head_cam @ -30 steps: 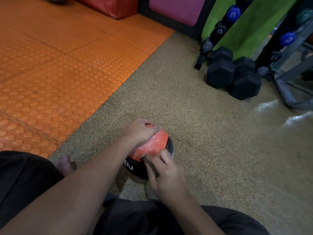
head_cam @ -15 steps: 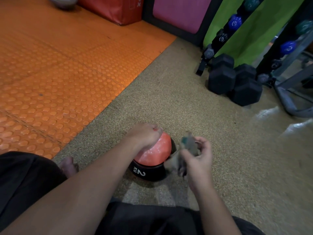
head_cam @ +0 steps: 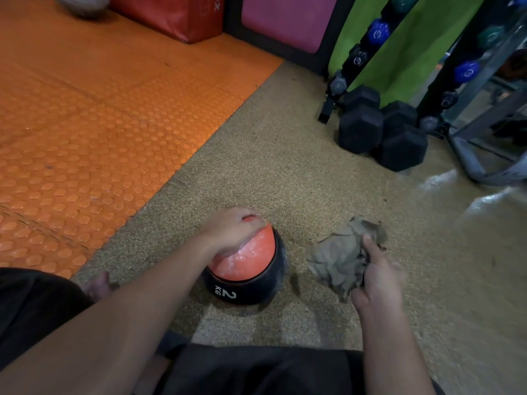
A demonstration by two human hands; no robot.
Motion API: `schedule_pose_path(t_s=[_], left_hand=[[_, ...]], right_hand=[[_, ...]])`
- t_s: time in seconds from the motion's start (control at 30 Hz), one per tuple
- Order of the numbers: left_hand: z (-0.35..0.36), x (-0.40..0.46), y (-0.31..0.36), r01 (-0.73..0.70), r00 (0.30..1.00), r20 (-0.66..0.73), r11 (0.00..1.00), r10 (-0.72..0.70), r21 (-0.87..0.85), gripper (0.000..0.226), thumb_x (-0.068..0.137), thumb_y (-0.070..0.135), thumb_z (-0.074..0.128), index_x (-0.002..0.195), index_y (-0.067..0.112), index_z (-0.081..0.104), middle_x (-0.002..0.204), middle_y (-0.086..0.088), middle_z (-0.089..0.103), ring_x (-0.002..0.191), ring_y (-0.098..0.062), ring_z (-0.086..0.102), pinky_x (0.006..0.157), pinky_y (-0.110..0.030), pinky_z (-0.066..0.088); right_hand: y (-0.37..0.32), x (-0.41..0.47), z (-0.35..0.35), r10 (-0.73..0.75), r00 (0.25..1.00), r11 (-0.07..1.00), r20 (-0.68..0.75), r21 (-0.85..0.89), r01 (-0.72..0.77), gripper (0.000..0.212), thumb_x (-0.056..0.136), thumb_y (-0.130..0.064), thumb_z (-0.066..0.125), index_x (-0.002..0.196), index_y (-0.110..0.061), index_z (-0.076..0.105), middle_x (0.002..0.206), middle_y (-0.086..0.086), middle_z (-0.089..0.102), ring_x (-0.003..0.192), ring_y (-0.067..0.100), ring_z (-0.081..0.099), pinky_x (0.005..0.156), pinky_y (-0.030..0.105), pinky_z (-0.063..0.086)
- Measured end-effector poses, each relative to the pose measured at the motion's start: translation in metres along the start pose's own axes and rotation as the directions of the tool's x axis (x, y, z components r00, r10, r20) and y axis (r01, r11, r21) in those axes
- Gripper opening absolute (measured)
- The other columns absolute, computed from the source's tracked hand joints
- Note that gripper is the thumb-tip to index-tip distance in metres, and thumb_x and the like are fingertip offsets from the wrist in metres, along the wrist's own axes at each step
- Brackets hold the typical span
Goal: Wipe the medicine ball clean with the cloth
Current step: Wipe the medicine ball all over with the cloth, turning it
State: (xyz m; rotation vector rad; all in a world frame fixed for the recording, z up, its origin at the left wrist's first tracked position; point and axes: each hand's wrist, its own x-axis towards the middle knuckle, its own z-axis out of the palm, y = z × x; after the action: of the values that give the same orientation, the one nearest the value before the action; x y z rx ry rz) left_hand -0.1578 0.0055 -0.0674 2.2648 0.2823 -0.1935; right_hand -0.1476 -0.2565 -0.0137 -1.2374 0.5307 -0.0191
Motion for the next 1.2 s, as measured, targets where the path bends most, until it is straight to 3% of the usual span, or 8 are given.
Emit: schedule_pose_path(t_s=[0.2, 0.3, 0.37, 0.43, 0.63, 0.93, 1.03, 1.2], left_hand=[[0.0, 0.002, -0.006, -0.009, 0.999, 0.042, 0.999, 0.011, -0.051, 0.058, 0.09, 0.077, 0.059, 0.139, 0.047, 0.064, 0.155, 0.014, 0.053, 0.142, -0.02, 0.05, 0.104, -0.037, 0.037], [0.002, 0.002, 0.001, 0.014, 1.0, 0.01, 1.0, -0.014, -0.015, 0.056, 0.086, 0.078, 0.062, 0.135, 0.051, 0.066, 0.153, 0.013, 0.057, 0.14, -0.022, 0.052, 0.104, -0.034, 0.039], [0.003, 0.003, 0.004, 0.024, 1.0, 0.001, 1.0, -0.024, -0.015, 0.057, 0.078, 0.075, 0.056, 0.13, 0.054, 0.067, 0.149, 0.015, 0.06, 0.136, -0.021, 0.056, 0.106, -0.034, 0.044], [0.002, 0.006, 0.002, 0.021, 1.0, 0.007, 1.0, -0.021, -0.02, 0.054, 0.076, 0.067, 0.049, 0.126, 0.058, 0.067, 0.146, 0.02, 0.061, 0.133, -0.018, 0.057, 0.108, -0.038, 0.046], [0.0, 0.006, -0.004, 0.045, 0.999, -0.003, 0.997, -0.045, -0.064, 0.056, 0.077, 0.073, 0.047, 0.124, 0.054, 0.07, 0.14, 0.019, 0.065, 0.127, -0.018, 0.06, 0.108, -0.046, 0.048], [-0.004, 0.015, -0.002, 0.108, 0.994, 0.007, 0.984, -0.108, -0.144, 0.06, 0.066, 0.08, 0.058, 0.114, 0.049, 0.077, 0.129, 0.016, 0.071, 0.114, -0.018, 0.065, 0.105, -0.042, 0.05], [-0.004, 0.015, -0.002, 0.119, 0.993, 0.006, 0.98, -0.12, -0.156, 0.06, 0.066, 0.081, 0.058, 0.113, 0.048, 0.077, 0.128, 0.015, 0.072, 0.112, -0.019, 0.065, 0.104, -0.041, 0.051], [0.0, 0.012, 0.004, 0.11, 0.992, -0.053, 0.993, -0.113, -0.051, 0.039, 0.088, 0.067, 0.061, 0.119, 0.049, 0.075, 0.135, 0.013, 0.069, 0.118, -0.022, 0.064, 0.09, -0.033, 0.047]], right_hand=[[0.012, -0.013, 0.018, -0.282, 0.959, 0.954, -0.033, -0.116, 0.276, 0.012, 0.099, -0.029, 0.068, 0.097, -0.017, 0.069, 0.094, 0.003, 0.076, 0.084, 0.016, 0.076, 0.071, 0.035, 0.063], [0.04, -0.032, 0.033, -0.502, 0.768, 0.626, 0.398, -0.446, 0.64, 0.016, 0.1, -0.038, 0.063, 0.098, -0.023, 0.059, 0.114, -0.009, 0.068, 0.104, 0.003, 0.065, 0.084, 0.031, 0.056], [0.07, -0.03, 0.034, -0.283, 0.607, 0.257, 0.742, -0.551, 0.794, 0.018, 0.094, -0.048, 0.057, 0.096, -0.032, 0.049, 0.158, -0.015, 0.042, 0.151, 0.014, 0.032, 0.119, 0.045, 0.033], [0.08, -0.025, 0.034, -0.125, 0.596, 0.324, 0.793, -0.535, 0.78, 0.03, 0.086, -0.058, 0.057, 0.096, -0.032, 0.044, 0.17, -0.017, 0.017, 0.157, 0.012, 0.013, 0.124, 0.046, 0.022], [0.067, -0.002, 0.028, -0.217, 0.596, 0.386, 0.773, -0.492, 0.78, 0.047, 0.087, -0.034, 0.062, 0.134, -0.037, 0.066, 0.145, -0.023, 0.05, 0.139, 0.01, 0.045, 0.116, 0.048, 0.041], [0.09, -0.06, 0.012, -0.237, 0.381, -0.278, 0.894, -0.438, 0.855, 0.08, 0.067, -0.022, 0.087, 0.143, -0.022, 0.062, 0.15, -0.005, 0.055, 0.093, 0.02, 0.056, 0.074, 0.028, 0.055], [0.085, -0.059, 0.007, -0.195, 0.346, -0.26, 0.918, -0.389, 0.884, 0.077, 0.067, -0.017, 0.08, 0.141, -0.026, 0.062, 0.151, -0.013, 0.054, 0.088, 0.018, 0.051, 0.07, 0.026, 0.054], [0.076, -0.019, 0.037, -0.34, 0.577, -0.012, 0.742, -0.617, 0.787, 0.059, 0.091, -0.009, 0.067, 0.146, -0.025, 0.057, 0.152, -0.016, 0.046, 0.122, 0.022, 0.058, 0.102, 0.007, 0.03]])
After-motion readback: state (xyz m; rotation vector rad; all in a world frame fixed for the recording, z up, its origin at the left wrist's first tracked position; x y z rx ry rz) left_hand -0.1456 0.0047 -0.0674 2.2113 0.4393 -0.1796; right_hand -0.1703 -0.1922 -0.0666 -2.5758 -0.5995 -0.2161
